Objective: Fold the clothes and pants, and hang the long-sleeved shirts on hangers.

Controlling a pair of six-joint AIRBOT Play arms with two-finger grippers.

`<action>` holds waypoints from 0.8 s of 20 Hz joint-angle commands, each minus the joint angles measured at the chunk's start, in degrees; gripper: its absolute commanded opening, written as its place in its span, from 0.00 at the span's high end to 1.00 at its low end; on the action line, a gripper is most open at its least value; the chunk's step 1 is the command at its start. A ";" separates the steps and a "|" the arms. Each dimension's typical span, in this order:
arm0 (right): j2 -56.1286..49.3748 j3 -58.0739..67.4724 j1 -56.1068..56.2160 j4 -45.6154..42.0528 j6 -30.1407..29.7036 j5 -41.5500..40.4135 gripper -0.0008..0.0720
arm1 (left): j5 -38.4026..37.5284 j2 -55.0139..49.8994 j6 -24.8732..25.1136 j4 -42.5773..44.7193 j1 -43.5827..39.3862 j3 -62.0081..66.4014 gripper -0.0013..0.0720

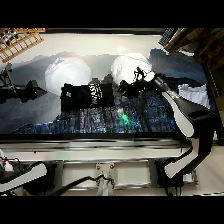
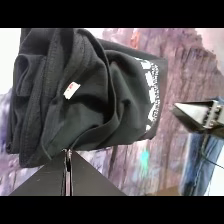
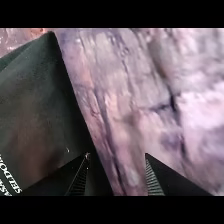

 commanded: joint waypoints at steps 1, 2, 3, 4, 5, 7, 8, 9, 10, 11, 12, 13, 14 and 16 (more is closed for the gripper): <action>-2.69 -0.39 -0.09 7.89 -5.18 -1.77 0.41 | 0.00 -0.02 0.04 -0.87 -0.02 -0.02 0.96; -3.13 -0.37 -0.04 9.03 -6.12 -1.73 0.42 | 0.00 -0.02 0.04 -0.87 -0.02 -0.02 0.96; -3.41 -0.39 0.04 9.79 -6.64 -1.66 0.42 | 0.02 -0.02 0.04 -0.87 -0.02 -0.02 0.96; -3.41 -0.39 0.35 10.03 -7.10 -2.10 0.42 | 0.11 -0.02 0.07 -0.87 -0.02 -0.02 0.96; -3.41 -0.39 0.66 10.62 -7.43 -2.60 0.42 | 0.35 -0.02 0.04 -0.87 -0.02 -0.02 0.96; -3.41 -0.39 1.27 11.13 -7.54 -3.26 0.42 | 0.68 -0.02 0.04 -0.87 -0.02 -0.02 0.96; -3.43 -0.39 1.31 11.15 -7.54 -3.34 0.42 | 0.66 -0.02 0.07 -0.87 -0.02 -0.02 0.96; -3.43 -0.39 1.51 11.17 -7.54 -3.37 0.42 | 0.66 -0.02 0.07 -0.87 -0.02 -0.02 0.96; -3.43 -0.39 1.64 11.23 -7.54 -3.37 0.46 | 0.66 -0.02 0.07 -0.87 -0.02 -0.02 0.96; -3.43 -0.39 1.99 11.32 -7.52 -3.39 0.48 | 0.66 -0.02 0.07 -0.87 -0.02 -0.02 0.96; -3.45 -0.39 2.29 11.56 -7.52 -3.48 0.49 | 0.66 -0.02 0.07 -0.87 -0.02 -0.02 0.96; -3.45 -0.39 2.73 11.67 -7.52 -3.80 0.51 | 0.66 -0.02 0.07 -0.87 -0.02 -0.02 0.96; -3.45 -0.39 3.23 11.78 -7.52 -4.31 0.51 | 0.66 -0.02 0.07 -0.87 -0.02 -0.02 0.96; -3.87 -0.37 4.31 12.72 -7.52 -4.79 0.51 | 0.66 -0.02 0.07 -0.87 -0.02 -0.02 0.96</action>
